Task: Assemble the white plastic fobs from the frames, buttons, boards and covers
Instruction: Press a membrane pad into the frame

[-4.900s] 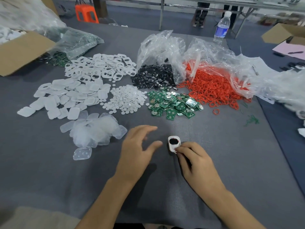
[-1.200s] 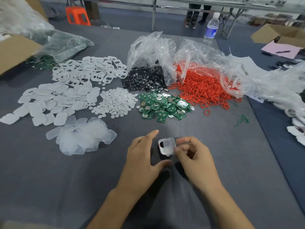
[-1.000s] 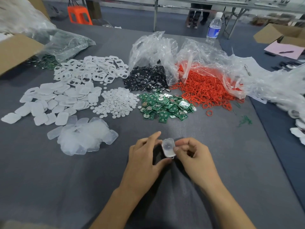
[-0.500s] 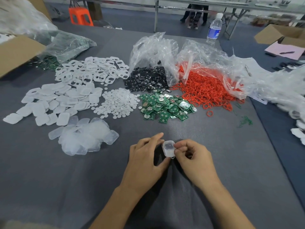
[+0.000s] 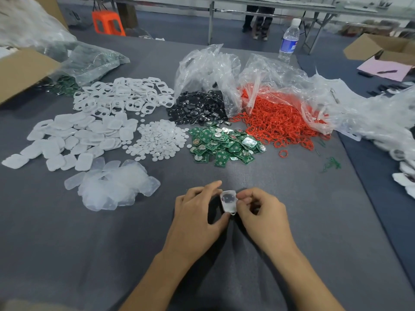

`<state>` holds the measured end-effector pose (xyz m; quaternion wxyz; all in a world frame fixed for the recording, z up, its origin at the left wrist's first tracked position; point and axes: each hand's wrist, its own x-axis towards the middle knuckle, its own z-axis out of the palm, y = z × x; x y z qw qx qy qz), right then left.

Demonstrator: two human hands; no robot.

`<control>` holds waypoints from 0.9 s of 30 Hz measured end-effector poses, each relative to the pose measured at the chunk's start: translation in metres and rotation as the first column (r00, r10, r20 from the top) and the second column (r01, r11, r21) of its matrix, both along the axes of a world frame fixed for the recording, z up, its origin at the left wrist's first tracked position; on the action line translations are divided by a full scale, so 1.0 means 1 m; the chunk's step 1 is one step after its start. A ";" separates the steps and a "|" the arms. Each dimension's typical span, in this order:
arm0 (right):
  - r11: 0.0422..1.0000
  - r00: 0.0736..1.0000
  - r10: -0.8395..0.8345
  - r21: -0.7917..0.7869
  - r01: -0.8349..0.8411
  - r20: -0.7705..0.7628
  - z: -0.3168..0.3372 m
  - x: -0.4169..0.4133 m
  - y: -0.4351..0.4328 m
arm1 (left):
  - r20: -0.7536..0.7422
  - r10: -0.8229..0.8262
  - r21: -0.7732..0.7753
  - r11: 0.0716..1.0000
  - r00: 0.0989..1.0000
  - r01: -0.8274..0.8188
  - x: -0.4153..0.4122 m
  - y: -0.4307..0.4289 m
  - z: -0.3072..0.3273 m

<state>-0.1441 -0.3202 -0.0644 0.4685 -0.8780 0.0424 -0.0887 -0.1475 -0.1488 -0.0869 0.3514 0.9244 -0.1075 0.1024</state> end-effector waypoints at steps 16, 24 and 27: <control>0.967 0.992 0.108 -0.237 -0.089 0.067 0.002 -0.001 0.003 | 0.044 0.005 0.008 1.000 0.999 -0.005 -0.001 -0.001 0.003; 0.955 0.990 0.139 -0.268 -0.124 0.037 0.004 0.005 0.005 | 0.040 -0.011 0.004 1.000 0.999 0.011 0.000 0.001 0.004; 0.939 0.979 0.196 -0.300 -0.170 0.060 0.005 0.007 0.004 | 0.039 -0.006 0.003 1.000 0.999 0.006 0.000 0.001 0.003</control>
